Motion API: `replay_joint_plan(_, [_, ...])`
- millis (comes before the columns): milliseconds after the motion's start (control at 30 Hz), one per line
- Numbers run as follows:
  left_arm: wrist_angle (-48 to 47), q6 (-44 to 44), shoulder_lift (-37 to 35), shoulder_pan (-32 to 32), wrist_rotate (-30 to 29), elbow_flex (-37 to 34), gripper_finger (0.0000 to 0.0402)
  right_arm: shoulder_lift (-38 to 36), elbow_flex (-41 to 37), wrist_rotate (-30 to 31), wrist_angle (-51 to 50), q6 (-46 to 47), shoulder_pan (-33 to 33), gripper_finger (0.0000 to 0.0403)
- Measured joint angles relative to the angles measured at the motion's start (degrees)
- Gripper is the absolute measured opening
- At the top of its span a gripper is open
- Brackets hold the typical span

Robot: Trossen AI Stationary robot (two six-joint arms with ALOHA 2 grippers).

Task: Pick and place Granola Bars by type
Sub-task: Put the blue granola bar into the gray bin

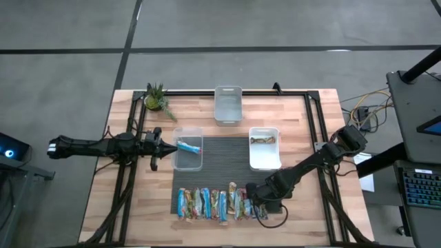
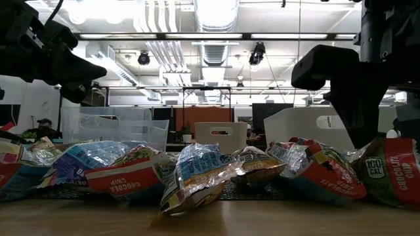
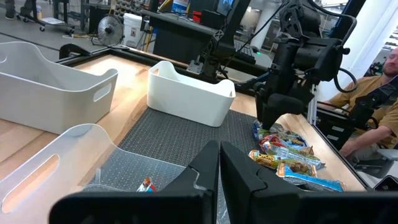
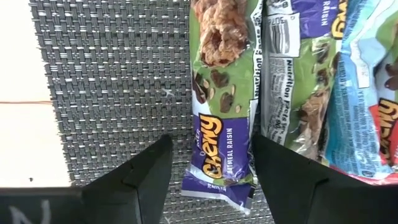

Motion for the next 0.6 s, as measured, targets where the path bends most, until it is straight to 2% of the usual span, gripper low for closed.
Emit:
replay_joint_plan(367, [0.0, 0.0, 0.0, 0.0, 0.0, 0.0, 0.0, -0.1, -0.3, -0.1, -1.7, 0.2, 0.0, 0.0209])
replay_joint_plan(600, [0.0, 0.0, 0.0, 0.0, 0.0, 0.0, 0.0, -0.1, -0.3, -0.1, -1.7, 0.2, 0.0, 0.019])
